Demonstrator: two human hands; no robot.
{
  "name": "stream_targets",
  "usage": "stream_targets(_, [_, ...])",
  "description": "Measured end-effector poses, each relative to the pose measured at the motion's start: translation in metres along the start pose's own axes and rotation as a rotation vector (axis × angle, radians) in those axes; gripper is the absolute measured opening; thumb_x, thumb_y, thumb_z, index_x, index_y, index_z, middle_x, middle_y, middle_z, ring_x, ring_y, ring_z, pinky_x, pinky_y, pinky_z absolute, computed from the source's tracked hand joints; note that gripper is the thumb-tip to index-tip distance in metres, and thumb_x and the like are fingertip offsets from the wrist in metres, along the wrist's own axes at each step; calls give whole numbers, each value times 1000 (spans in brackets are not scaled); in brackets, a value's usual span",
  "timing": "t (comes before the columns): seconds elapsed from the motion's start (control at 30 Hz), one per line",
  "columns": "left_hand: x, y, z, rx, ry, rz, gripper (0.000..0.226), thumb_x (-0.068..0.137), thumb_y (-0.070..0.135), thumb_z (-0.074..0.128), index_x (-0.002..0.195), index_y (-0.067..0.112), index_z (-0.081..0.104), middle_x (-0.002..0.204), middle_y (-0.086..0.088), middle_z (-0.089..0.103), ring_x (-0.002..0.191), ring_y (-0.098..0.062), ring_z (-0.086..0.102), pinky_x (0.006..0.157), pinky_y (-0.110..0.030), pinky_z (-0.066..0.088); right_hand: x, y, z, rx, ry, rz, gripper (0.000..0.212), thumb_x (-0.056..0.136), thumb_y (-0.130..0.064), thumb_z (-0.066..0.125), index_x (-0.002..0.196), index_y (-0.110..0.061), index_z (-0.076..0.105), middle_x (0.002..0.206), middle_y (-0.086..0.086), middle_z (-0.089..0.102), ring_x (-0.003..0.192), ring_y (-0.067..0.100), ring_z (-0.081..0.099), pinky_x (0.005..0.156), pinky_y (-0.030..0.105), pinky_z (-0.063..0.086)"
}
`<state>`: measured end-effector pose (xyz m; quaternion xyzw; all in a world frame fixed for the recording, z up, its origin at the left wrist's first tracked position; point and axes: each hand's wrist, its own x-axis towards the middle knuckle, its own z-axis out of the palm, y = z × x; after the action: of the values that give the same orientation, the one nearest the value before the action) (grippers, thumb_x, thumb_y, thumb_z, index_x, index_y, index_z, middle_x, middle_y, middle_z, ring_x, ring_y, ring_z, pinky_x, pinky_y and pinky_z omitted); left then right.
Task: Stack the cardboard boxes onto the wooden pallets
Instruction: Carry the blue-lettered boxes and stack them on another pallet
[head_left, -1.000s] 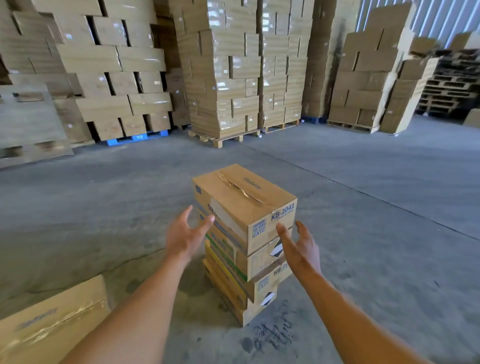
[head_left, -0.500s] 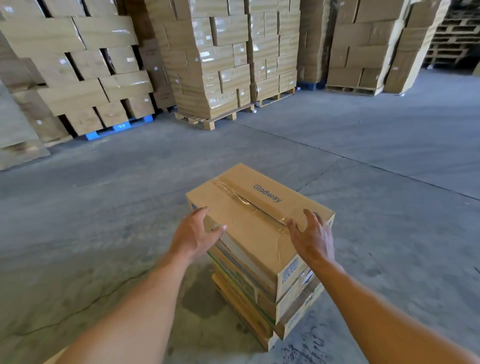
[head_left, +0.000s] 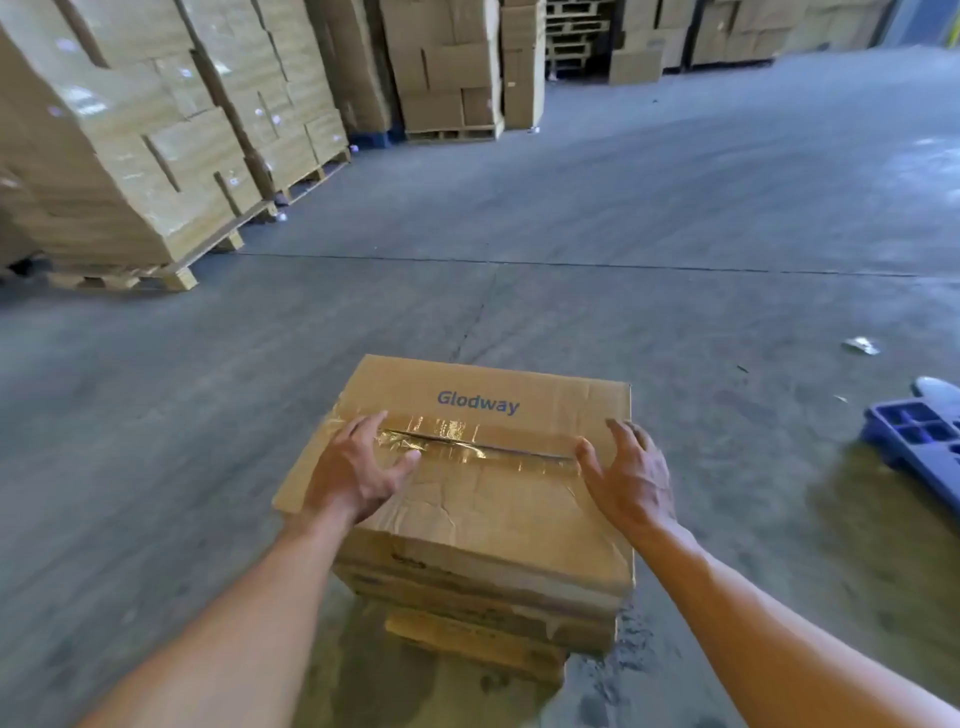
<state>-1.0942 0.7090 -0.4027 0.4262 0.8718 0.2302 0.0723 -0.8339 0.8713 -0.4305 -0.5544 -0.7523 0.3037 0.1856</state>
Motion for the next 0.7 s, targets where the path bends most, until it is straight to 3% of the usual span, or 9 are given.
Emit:
stream_targets(0.17, [8, -66, 2, -9, -61, 58, 89, 75, 59, 62, 143, 3, 50, 145, -20, 53, 134, -36, 49, 110, -46, 40, -66, 8, 20, -16, 122, 216, 66, 96, -52, 57, 150, -15, 44, 153, 11, 45, 137, 33, 43, 112, 42, 35])
stream_targets(0.3, [-2, -110, 6, -43, -40, -4, 90, 79, 58, 72, 148, 7, 44, 147, -19, 47, 135, -38, 42, 107, -52, 41, -103, 18, 34, 4, 163, 334, 71, 95, -53, 58, 152, -14, 40, 155, 12, 43, 140, 33, 41, 115, 44, 33])
stream_targets(0.47, [-6, -127, 16, -118, 100, -43, 87, 77, 41, 85, 142, -2, 48, 140, -24, 45, 131, -40, 41, 109, -50, 38, -124, 24, 47, 56, 191, 425, 78, 94, -57, 58, 155, -13, 37, 157, 11, 42, 143, 29, 38, 117, 41, 30])
stream_targets(0.57, [-4, -131, 16, -196, 138, -158, 91, 76, 43, 86, 145, 0, 44, 142, -24, 43, 132, -39, 42, 108, -48, 38, -121, 26, 53, 166, 217, 456, 82, 90, -61, 62, 153, -14, 40, 154, 12, 46, 140, 29, 43, 117, 43, 35])
stream_targets(0.7, [-1, -141, 18, -490, 83, -410, 113, 70, 55, 86, 156, 9, 29, 156, -13, 39, 141, -30, 40, 114, -43, 36, -118, 32, 61, 361, 236, 504, 96, 80, -71, 65, 155, -18, 36, 152, 11, 48, 135, 30, 49, 111, 45, 42])
